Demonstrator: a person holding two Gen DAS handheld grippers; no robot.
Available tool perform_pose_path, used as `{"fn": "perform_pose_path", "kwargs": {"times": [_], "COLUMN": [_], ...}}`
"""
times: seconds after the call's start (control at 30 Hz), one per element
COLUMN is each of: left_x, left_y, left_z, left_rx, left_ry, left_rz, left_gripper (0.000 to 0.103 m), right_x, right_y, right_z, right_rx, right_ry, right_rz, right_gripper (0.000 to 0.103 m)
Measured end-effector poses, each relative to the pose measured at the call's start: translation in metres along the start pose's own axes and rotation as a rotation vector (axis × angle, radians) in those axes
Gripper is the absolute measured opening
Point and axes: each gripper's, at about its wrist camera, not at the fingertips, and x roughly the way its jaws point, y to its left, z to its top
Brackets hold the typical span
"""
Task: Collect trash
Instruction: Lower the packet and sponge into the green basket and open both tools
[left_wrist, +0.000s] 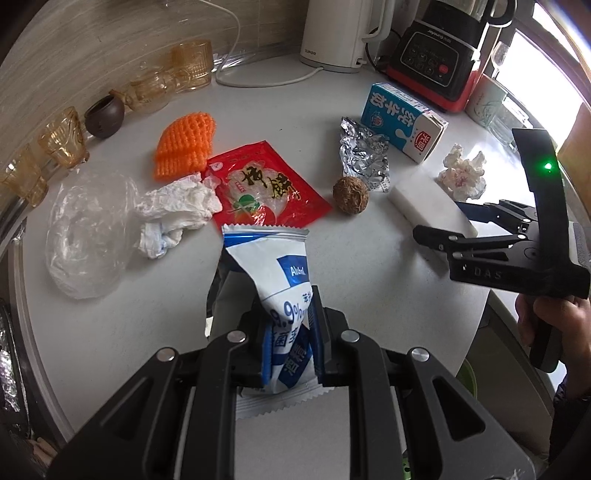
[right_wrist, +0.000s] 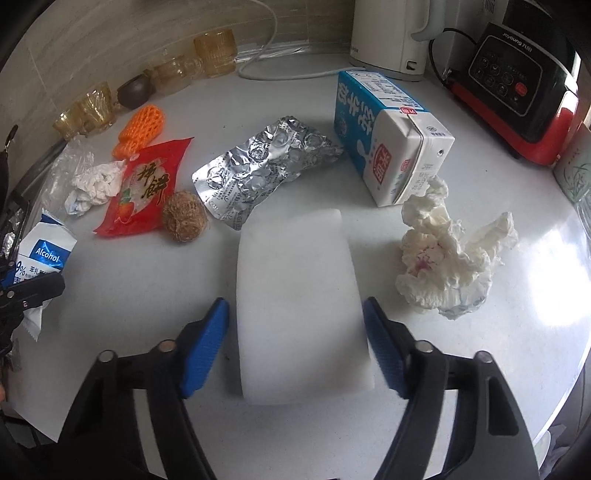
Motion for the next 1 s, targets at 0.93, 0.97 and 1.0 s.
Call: {"fn": "perform_pose_path", "kwargs": {"times": [0.93,0.97,1.0], "left_x": [-0.047,-0.045,-0.044], "left_y": [-0.172,-0.181,-0.186], "left_z": [-0.095,-0.1,-0.104], "left_rx": [0.25,0.259,0.266], "left_ry": [0.119,0.128,0.132], "left_rz": [-0.281,-0.282,-0.28], "left_gripper": [0.016,0.016,0.016], "right_x": [-0.159,-0.161,-0.163], "right_y": [-0.032,-0.035,-0.039], "right_z": [-0.161,-0.165,-0.171], "right_rx": [0.127,0.131,0.135], "right_ry": [-0.082,-0.079,-0.078], "right_rz": [0.016,0.017,0.017], "right_gripper": [0.062,0.062,0.062]}}
